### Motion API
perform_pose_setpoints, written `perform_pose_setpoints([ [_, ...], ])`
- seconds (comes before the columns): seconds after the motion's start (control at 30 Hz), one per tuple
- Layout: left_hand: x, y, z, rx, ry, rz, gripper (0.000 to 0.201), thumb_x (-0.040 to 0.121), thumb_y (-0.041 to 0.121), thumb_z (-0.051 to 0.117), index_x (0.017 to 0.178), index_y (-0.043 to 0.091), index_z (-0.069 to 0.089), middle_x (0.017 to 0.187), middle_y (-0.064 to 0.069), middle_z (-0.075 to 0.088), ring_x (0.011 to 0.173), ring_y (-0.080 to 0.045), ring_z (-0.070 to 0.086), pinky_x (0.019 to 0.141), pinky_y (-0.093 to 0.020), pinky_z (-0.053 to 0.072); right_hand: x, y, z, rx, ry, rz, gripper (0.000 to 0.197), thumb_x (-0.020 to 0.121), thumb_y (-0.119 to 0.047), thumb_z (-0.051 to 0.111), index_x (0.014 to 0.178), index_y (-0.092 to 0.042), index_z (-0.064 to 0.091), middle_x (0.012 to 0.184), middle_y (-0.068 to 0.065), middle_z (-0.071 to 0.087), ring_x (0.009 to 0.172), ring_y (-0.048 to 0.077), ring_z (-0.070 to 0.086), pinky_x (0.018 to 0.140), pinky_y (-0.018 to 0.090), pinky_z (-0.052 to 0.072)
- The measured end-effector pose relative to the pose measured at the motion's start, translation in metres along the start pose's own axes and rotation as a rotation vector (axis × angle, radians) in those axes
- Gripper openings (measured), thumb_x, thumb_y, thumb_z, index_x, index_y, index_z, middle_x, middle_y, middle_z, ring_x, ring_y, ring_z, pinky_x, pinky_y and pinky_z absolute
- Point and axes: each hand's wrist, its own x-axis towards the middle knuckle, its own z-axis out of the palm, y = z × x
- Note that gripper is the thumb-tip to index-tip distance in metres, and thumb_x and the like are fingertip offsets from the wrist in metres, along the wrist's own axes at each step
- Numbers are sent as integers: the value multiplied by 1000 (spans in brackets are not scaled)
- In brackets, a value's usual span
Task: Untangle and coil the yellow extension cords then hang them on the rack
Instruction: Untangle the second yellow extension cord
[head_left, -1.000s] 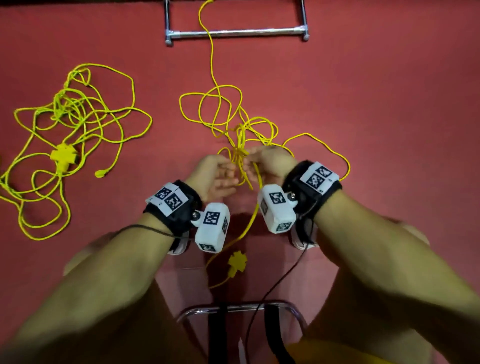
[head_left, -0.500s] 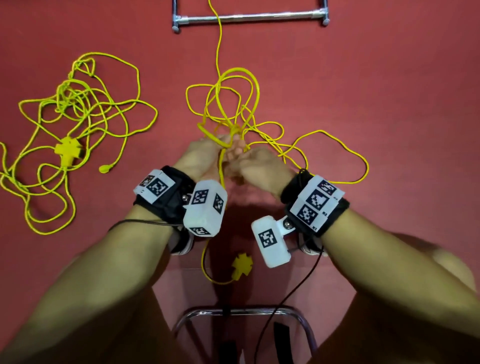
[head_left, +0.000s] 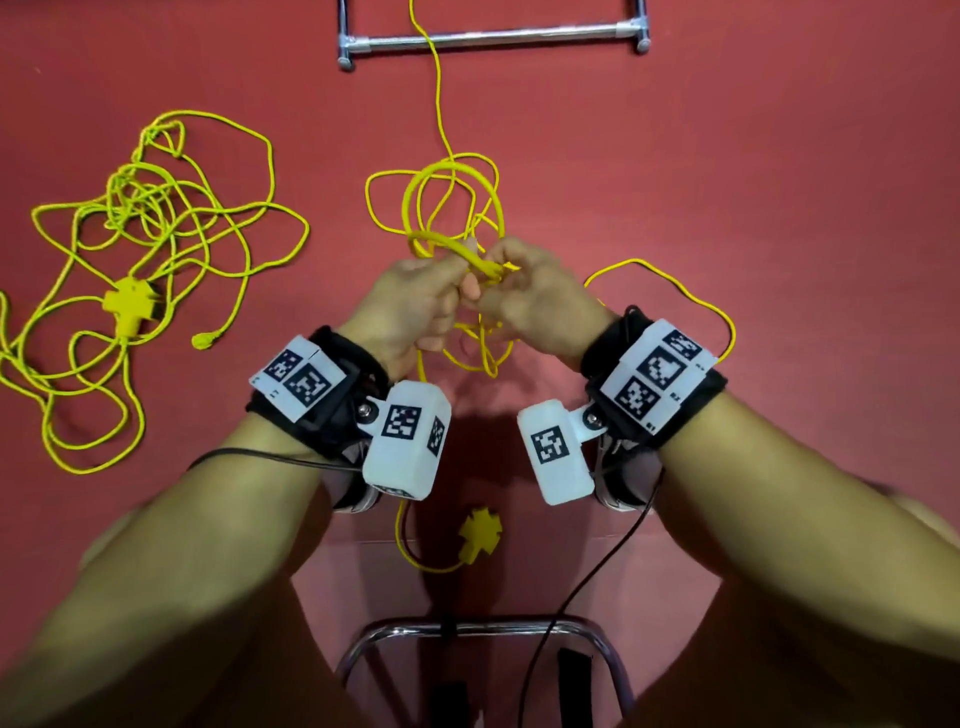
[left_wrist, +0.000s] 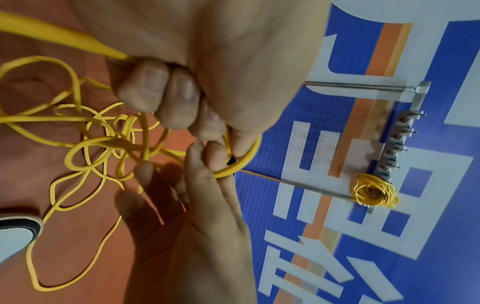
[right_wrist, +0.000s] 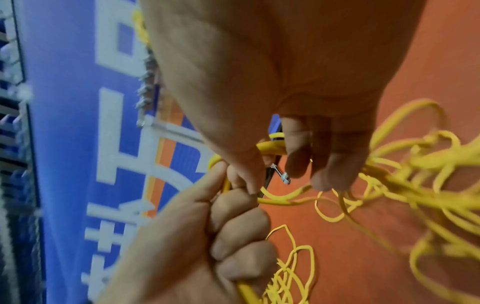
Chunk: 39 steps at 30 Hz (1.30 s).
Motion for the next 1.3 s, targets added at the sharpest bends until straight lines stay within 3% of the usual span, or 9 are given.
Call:
perform_pose_setpoints([
  [0.1, 2, -7, -1, 66, -1, 8, 38, 106, 21, 40, 72, 12, 54, 40, 12, 23, 34, -4, 15, 39, -16, 14, -3, 0, -4, -534, 55, -20, 26, 88, -43, 63, 86, -18, 56, 70, 3, 56, 72, 32, 55, 68, 40, 46],
  [0.27, -1, -6, 1, 83, -12, 25, 38, 105, 29, 45, 73, 12, 56, 46, 10, 35, 42, -9, 24, 45, -23, 22, -4, -7, -8, -824, 146, -181, 21, 97, -33, 56, 90, -14, 64, 88, 6, 44, 99, 31, 54, 75, 34, 39],
  [0.53, 4, -3, -14, -4, 123, -76, 29, 103, 30, 50, 84, 13, 64, 53, 7, 55, 41, -7, 45, 44, -19, 35, 12, 0, -36, -660, 379, -183, 9, 89, -13, 60, 90, -10, 68, 84, 11, 68, 85, 37, 62, 69, 28, 37],
  [0.73, 2, -6, -11, 102, 92, -91, 32, 88, 19, 59, 118, 13, 65, 91, -4, 72, 62, -19, 63, 62, -28, 42, -1, -10, -12, -373, 117, -387, 14, 88, -19, 65, 97, -9, 66, 63, -10, 57, 69, 26, 68, 73, 50, 56],
  [0.87, -2, -6, -8, 293, 48, 43, 13, 90, 19, 60, 87, 12, 70, 72, -3, 65, 57, -10, 57, 58, -23, 43, -3, -14, -4, -288, -77, -403, 21, 91, -19, 65, 104, -2, 64, 78, 14, 65, 66, 21, 71, 67, 50, 57],
  [0.97, 2, -14, -12, 306, 67, -7, 21, 81, 19, 60, 80, 0, 69, 77, -17, 62, 68, -25, 55, 67, -40, 49, -5, -18, 4, -134, 31, -360, 22, 90, -23, 69, 108, -10, 64, 70, 0, 62, 65, 24, 72, 65, 51, 59],
  [1.07, -3, -6, -10, 105, 96, -82, 19, 89, 20, 70, 88, 1, 67, 61, -10, 50, 45, -17, 40, 51, -27, 36, 0, -23, -5, 60, 192, -222, 10, 94, -26, 65, 92, -16, 64, 77, 12, 66, 66, 27, 72, 63, 47, 60],
  [1.17, -3, 6, -14, -173, 105, -87, 21, 97, 24, 62, 83, 8, 63, 46, 7, 33, 36, -5, 20, 41, -20, 18, 6, -19, -26, -110, 373, -75, 31, 88, -33, 51, 74, -8, 62, 64, 12, 67, 57, 29, 70, 57, 48, 57],
  [1.3, -7, 20, -16, -449, -44, -67, 18, 91, 27, 57, 85, 10, 57, 42, 11, 24, 30, -3, 18, 41, -17, 16, 2, 1, -25, -369, 159, 94, 20, 78, -29, 52, 84, -14, 64, 73, 12, 72, 69, 34, 71, 61, 45, 58],
])
